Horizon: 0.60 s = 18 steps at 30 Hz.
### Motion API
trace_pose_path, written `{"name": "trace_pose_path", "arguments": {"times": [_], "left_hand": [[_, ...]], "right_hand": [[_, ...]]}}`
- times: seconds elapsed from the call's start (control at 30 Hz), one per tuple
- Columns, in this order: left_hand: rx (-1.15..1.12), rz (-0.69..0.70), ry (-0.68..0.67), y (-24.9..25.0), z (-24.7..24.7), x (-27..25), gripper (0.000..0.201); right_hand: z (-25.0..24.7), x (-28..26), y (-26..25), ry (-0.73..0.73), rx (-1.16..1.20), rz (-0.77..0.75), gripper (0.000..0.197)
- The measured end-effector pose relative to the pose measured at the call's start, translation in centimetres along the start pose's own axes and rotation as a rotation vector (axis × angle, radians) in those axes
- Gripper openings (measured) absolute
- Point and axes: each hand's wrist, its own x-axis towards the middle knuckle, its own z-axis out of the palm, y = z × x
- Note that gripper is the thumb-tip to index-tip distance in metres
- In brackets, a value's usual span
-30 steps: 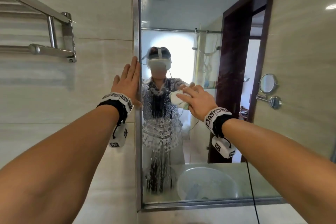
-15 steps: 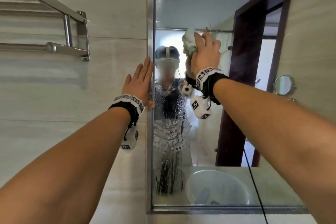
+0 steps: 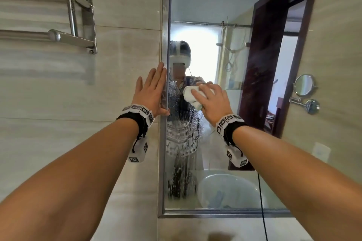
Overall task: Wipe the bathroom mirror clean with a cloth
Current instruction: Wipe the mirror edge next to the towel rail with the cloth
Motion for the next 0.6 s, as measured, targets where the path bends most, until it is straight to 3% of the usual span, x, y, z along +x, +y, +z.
{"name": "trace_pose_path", "arguments": {"times": [0.13, 0.23, 0.33, 0.47, 0.6], "left_hand": [[0.010, -0.016, 0.003, 0.2, -0.3, -0.4, 0.152], [0.013, -0.027, -0.005, 0.4, -0.3, -0.2, 0.153], [0.025, -0.026, -0.061, 0.1, -0.6, -0.1, 0.159], [0.060, -0.017, -0.080, -0.4, -1.0, -0.2, 0.160], [0.085, -0.020, -0.071, -0.3, -0.7, -0.1, 0.159]], "right_hand": [[-0.5, -1.2, 0.5, -0.151, -0.076, -0.088, 0.062], [-1.8, -1.3, 0.6, -0.222, -0.070, -0.167, 0.048], [-3.5, -0.4, 0.2, -0.209, 0.064, 0.021, 0.039], [-5.5, 4.2, -0.2, 0.021, 0.214, 0.348, 0.041], [-7.9, 11.2, -0.3, 0.121, 0.178, 0.372, 0.047]]}}
